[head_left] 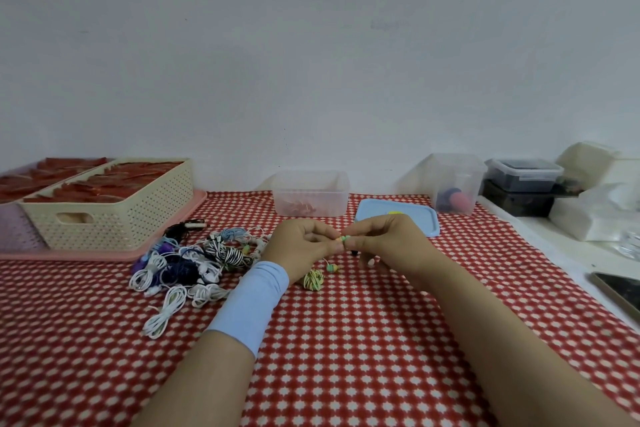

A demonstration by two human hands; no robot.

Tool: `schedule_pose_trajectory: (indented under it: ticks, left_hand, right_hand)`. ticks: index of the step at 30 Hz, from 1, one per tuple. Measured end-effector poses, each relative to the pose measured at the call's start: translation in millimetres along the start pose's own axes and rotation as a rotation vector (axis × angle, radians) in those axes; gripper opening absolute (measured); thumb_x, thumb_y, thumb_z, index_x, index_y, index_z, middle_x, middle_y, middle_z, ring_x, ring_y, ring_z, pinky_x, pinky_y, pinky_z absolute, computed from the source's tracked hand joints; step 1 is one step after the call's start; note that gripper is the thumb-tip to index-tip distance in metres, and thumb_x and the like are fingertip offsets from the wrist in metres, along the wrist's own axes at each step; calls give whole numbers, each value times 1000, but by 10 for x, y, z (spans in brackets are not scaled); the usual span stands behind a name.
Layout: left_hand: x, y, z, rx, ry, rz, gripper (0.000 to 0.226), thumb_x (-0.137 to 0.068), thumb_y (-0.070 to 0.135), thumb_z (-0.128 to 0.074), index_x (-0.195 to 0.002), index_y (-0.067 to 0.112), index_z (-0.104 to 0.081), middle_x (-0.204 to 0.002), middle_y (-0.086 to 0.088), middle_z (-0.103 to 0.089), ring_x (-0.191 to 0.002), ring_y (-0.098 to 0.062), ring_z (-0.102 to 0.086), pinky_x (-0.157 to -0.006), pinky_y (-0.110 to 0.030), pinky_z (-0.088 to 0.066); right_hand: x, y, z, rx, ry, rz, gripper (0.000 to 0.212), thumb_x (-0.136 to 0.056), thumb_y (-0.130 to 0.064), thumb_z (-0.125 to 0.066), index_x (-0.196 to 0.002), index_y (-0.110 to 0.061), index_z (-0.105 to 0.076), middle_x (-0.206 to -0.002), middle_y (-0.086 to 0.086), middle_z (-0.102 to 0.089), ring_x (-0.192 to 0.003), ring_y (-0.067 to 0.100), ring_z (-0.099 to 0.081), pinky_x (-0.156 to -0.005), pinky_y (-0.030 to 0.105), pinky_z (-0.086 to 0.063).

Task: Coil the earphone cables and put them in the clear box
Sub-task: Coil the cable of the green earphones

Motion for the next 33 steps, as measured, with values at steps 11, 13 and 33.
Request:
schedule_pose_trajectory:
  ticks: [11,13,33]
  left_hand:
    - [76,129,-14,171,-81,-25,12,-79,12,-79,-87,19,-74,-82,0,-77,-82,-11,-74,-76,-15,-55]
    - [72,145,-30,155,-91,-36,11,-79,13,-79,-86,20,-74,-83,0,-77,-84,-10,-74,-82,-18,-55]
    - [-20,51,6,-59,-59,-24,27,-73,13,-85,-94,27,-76,-88,3,-72,-74,-5,-70,-69,-15,-56]
  right_hand:
    - [-2,140,-74,-269,-151,-191,16,-93,-15,-67,-104,-10,-77,-88,10,-71,-56,10,-58,-42,19,-34]
    - [-15,174,-82,-285,-155,-226,15,-92,-15,-68,-102,-10,-77,-85,6,-71,-54,8,-57,-40,18,-32]
    - [-226,275,551,826,189,-121,24,-99,-19,-59,-113,-30,-76,-122,-7,-72,-107,16,-65,-93,31,-51]
Point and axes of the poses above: each hand's wrist, its own x-axis away from the middle knuckle, its own z-axis out of the back of the hand, y = z × x, the point moved 8 cm from there along -x, towards the middle knuckle
